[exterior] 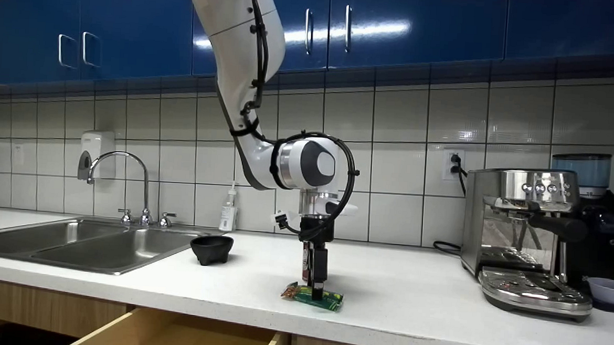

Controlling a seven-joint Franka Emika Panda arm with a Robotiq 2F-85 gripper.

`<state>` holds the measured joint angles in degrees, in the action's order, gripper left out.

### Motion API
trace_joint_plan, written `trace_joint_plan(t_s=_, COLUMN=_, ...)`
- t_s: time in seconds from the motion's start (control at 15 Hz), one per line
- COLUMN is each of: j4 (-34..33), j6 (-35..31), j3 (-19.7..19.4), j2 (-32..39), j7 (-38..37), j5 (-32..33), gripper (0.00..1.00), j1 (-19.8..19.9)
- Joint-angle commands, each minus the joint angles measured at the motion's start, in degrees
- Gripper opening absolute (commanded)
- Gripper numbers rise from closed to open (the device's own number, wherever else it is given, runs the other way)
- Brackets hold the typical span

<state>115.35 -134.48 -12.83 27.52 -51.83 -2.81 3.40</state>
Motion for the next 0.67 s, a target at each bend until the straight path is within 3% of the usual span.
trace_joint_plan(t_s=0.0, j4=-0.10, j6=-0.39, j3=-0.06, j2=-0.28, j7=-0.85, j5=-1.38, gripper=1.00, j1=0.33)
trace_joint_plan(t_s=0.4, j4=1.08, j6=-0.59, j3=-0.41, j2=-0.72, j7=-0.83, j5=-1.47, gripper=1.00, j1=0.34)
trace_joint_plan(t_s=0.47, j4=1.47, j6=-0.85, j3=-0.46, j2=-0.89, j7=-0.76, j5=-1.53, gripper=0.75, j1=0.38)
trace_joint_plan(t_s=0.53, j4=1.68, j6=-0.88, j3=-0.54, j2=-0.99, j7=-0.81, j5=-1.53, gripper=0.74, j1=0.37)
trace_joint_plan(t_s=0.6, j4=1.90, j6=-0.91, j3=-0.60, j2=-1.10, j7=-0.81, j5=-1.48, gripper=0.65, j1=0.34)
